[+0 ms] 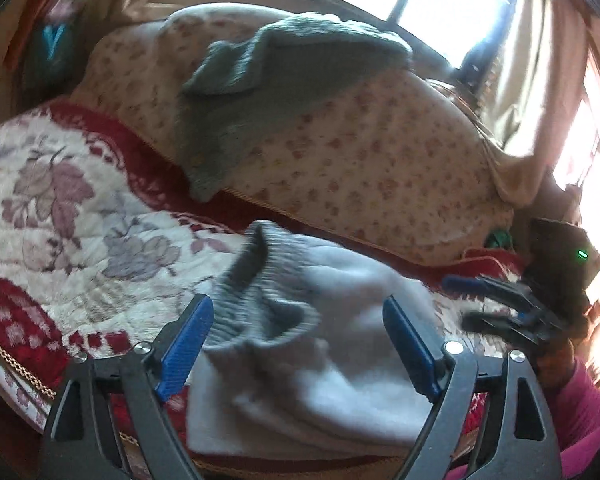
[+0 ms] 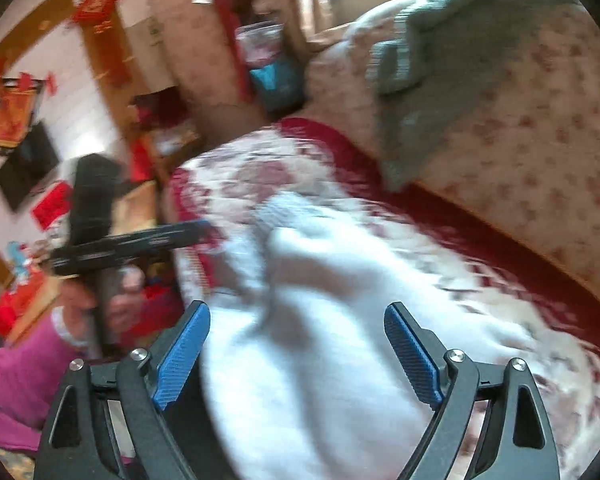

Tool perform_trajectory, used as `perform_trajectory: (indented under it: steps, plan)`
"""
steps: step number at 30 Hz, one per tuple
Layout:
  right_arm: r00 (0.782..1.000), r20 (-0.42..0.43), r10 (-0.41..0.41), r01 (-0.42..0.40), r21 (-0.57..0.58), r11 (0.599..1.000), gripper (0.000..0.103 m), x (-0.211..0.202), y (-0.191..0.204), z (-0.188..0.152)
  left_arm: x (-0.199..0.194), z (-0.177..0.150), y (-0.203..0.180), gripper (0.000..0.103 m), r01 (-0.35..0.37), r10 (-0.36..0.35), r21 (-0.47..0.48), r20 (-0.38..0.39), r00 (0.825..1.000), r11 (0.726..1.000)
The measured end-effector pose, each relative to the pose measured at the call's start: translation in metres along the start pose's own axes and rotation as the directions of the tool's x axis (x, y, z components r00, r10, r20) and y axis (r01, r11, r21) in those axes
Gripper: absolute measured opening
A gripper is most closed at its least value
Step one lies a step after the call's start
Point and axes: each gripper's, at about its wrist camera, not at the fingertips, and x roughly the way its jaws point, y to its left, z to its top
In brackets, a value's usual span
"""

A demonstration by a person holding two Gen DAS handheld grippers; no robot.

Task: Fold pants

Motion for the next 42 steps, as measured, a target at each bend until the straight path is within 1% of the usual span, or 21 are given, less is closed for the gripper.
perform_trajectory:
  steps: [1, 2, 4, 6, 8, 10, 12, 14, 15, 16, 17, 18, 19, 21, 24, 26, 30, 33, 35, 39, 42]
  plan:
    - [0.999, 0.001, -0.037, 0.037, 0.014, 0.999, 0.092, -0.002, -0.008, -0.002, -0.001, 0.0, -0.011, 0.086, -0.005, 0.005, 0.022, 0.006, 1.0, 1.0]
    - [0.998, 0.003, -0.058, 0.057, 0.029, 0.998, 0.092, -0.003, -0.015, -0.003, -0.001, -0.001, -0.02, 0.087, -0.014, 0.014, 0.041, 0.013, 1.0, 0.999]
    - [0.997, 0.006, -0.072, 0.071, 0.07, 0.995, 0.092, -0.008, -0.03, -0.006, 0.001, -0.002, -0.033, 0.087, -0.035, 0.033, 0.074, 0.021, 0.999, 0.997]
    - [0.996, -0.006, -0.087, 0.087, 0.107, 0.99, 0.092, -0.008, -0.042, -0.01, 0.006, -0.003, -0.045, 0.088, -0.08, 0.077, 0.112, 0.03, 0.997, 0.99]
    - [0.995, -0.012, -0.096, 0.096, 0.121, 0.988, 0.092, -0.007, -0.048, -0.014, 0.016, -0.005, -0.051, 0.088, -0.161, 0.158, 0.139, 0.034, 0.987, 0.977]
    - [0.994, -0.016, -0.104, 0.106, 0.127, 0.986, 0.092, -0.005, -0.052, -0.016, 0.026, -0.01, -0.051, 0.088, -0.221, 0.219, 0.161, 0.027, 0.975, 0.962]
    - [0.994, -0.024, -0.106, 0.108, 0.134, 0.985, 0.092, -0.002, -0.056, -0.019, 0.037, -0.017, -0.046, 0.088, -0.262, 0.266, 0.172, -0.005, 0.964, 0.95]
    - [0.994, -0.026, -0.106, 0.108, 0.132, 0.985, 0.092, 0.0, -0.059, -0.022, 0.045, -0.025, -0.039, 0.087, -0.27, 0.284, 0.184, -0.05, 0.958, 0.945]
    - [0.994, -0.027, -0.107, 0.109, 0.121, 0.987, 0.092, 0.005, -0.058, -0.021, 0.048, -0.029, -0.034, 0.076, -0.278, 0.294, 0.192, -0.062, 0.954, 0.941]
    - [0.992, -0.03, -0.119, 0.121, 0.103, 0.987, 0.092, 0.009, -0.057, -0.021, 0.049, -0.033, -0.029, 0.05, -0.286, 0.306, 0.202, -0.076, 0.949, 0.937]
    - [0.99, -0.034, -0.138, 0.141, 0.084, 0.986, 0.092, 0.013, -0.057, -0.022, 0.05, -0.035, -0.023, 0.043, -0.29, 0.313, 0.203, -0.092, 0.945, 0.935]
    - [0.985, -0.036, -0.168, 0.17, 0.059, 0.984, 0.092, 0.017, -0.055, -0.021, 0.047, -0.036, -0.015, 0.041, -0.269, 0.29, 0.183, -0.104, 0.951, 0.946]
    - [0.978, -0.035, -0.205, 0.206, 0.026, 0.978, 0.092, 0.021, -0.053, -0.02, 0.046, -0.036, -0.009, 0.034, -0.243, 0.263, 0.162, -0.113, 0.958, 0.956]
    - [0.972, -0.022, -0.235, 0.234, -0.004, 0.972, 0.092, 0.026, -0.052, -0.019, 0.04, -0.034, 0.002, 0.026, -0.215, 0.231, 0.132, -0.12, 0.966, 0.968]
    - [0.973, -0.013, -0.23, 0.23, 0.033, 0.973, 0.092, 0.033, -0.057, -0.014, 0.036, -0.036, 0.011, 0.024, -0.181, 0.194, 0.104, -0.124, 0.973, 0.978]
    - [0.973, -0.015, -0.229, 0.23, 0.069, 0.971, 0.092, 0.04, -0.062, -0.012, 0.035, -0.042, 0.015, 0.024, -0.172, 0.183, 0.098, -0.117, 0.976, 0.98]
    - [0.969, -0.033, -0.246, 0.248, 0.091, 0.965, 0.092, 0.061, -0.071, -0.012, 0.042, -0.056, 0.031, 0.024, -0.148, 0.15, 0.018, -0.118, 0.982, 0.989]
    - [0.97, -0.057, -0.238, 0.244, 0.139, 0.96, 0.094, 0.08, -0.084, -0.013, 0.044, -0.058, 0.042, 0.024, -0.119, 0.114, -0.034, -0.109, 0.987, 0.992]
    - [0.972, -0.069, -0.226, 0.234, 0.168, 0.958, 0.095, 0.088, -0.092, -0.012, 0.046, -0.057, 0.044, 0.024, -0.113, 0.108, -0.038, -0.108, 0.988, 0.993]
    - [0.972, -0.09, -0.219, 0.232, 0.184, 0.955, 0.096, 0.092, -0.096, -0.009, 0.048, -0.055, 0.046, 0.027, -0.104, 0.098, -0.05, -0.103, 0.99, 0.993]
    - [0.976, -0.072, -0.204, 0.215, 0.2, 0.956, 0.097, 0.08, -0.094, -0.01, 0.042, -0.054, 0.042, 0.033, -0.104, 0.098, -0.057, -0.088, 0.991, 0.993]
